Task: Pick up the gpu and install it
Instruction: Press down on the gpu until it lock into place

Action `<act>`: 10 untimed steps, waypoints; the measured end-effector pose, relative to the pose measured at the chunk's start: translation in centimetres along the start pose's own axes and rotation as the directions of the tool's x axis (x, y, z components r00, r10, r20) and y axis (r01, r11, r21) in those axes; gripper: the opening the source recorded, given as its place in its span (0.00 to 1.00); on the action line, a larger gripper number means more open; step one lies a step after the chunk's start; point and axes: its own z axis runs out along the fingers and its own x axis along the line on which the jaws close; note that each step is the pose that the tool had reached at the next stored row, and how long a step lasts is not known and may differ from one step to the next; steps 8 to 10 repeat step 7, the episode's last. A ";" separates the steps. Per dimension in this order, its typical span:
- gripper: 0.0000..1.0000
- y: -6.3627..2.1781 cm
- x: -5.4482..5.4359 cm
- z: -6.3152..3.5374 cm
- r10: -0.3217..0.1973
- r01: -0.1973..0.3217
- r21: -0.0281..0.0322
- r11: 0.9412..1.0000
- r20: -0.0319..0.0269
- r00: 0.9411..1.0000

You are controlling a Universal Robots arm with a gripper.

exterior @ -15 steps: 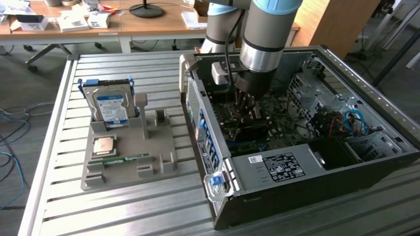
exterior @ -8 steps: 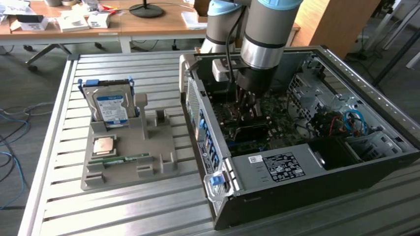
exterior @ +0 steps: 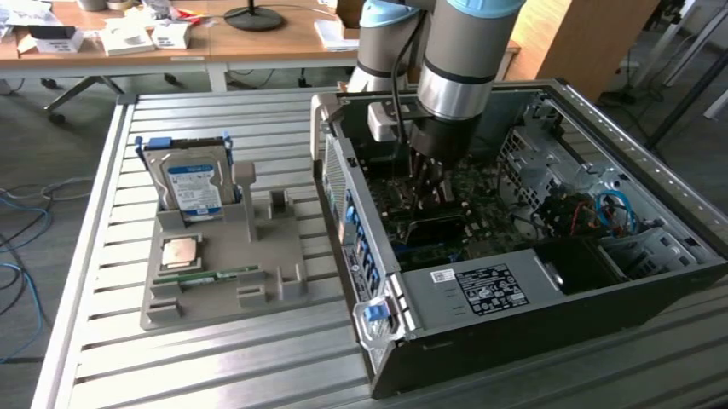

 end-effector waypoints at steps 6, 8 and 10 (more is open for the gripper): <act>0.11 0.00 0.0 0.00 0.000 0.000 0.000 1.000 0.000 1.000; 0.11 0.00 0.0 0.00 0.000 0.000 0.000 1.000 0.000 1.000; 0.11 0.00 0.0 0.00 0.000 0.000 0.000 1.000 0.000 1.000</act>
